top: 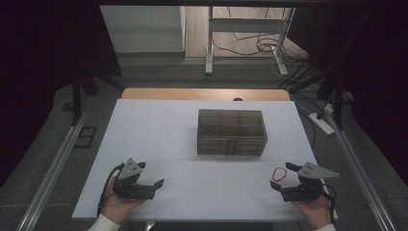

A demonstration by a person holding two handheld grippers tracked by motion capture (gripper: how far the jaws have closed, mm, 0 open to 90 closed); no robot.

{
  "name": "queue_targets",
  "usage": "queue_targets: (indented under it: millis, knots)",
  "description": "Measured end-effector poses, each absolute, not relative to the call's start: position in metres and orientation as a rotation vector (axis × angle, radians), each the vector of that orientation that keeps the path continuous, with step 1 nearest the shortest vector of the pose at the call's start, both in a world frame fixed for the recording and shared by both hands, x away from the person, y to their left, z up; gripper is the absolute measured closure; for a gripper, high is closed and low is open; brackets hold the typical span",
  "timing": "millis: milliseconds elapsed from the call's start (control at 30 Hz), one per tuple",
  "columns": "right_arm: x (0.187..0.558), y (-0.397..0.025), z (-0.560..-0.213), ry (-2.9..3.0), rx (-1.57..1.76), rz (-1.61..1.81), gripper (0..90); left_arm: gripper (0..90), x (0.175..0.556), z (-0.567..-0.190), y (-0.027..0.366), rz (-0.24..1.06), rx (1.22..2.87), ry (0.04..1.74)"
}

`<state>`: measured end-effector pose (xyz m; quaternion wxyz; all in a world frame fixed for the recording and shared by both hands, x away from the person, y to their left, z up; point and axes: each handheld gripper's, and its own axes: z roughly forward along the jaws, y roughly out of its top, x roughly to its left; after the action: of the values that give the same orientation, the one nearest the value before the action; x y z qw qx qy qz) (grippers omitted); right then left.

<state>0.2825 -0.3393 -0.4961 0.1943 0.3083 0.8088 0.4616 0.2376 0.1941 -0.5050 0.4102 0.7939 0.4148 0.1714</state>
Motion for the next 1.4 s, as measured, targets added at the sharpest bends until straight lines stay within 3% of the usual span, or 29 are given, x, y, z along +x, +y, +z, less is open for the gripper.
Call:
queue_targets:
  millis: [1400]
  knots:
    - [0.2852,-0.3335,-0.4998,2.274,0.899,1.311,7.5,9.1,0.2359,-0.5078,0.1952,0.479,2.003,1.031]
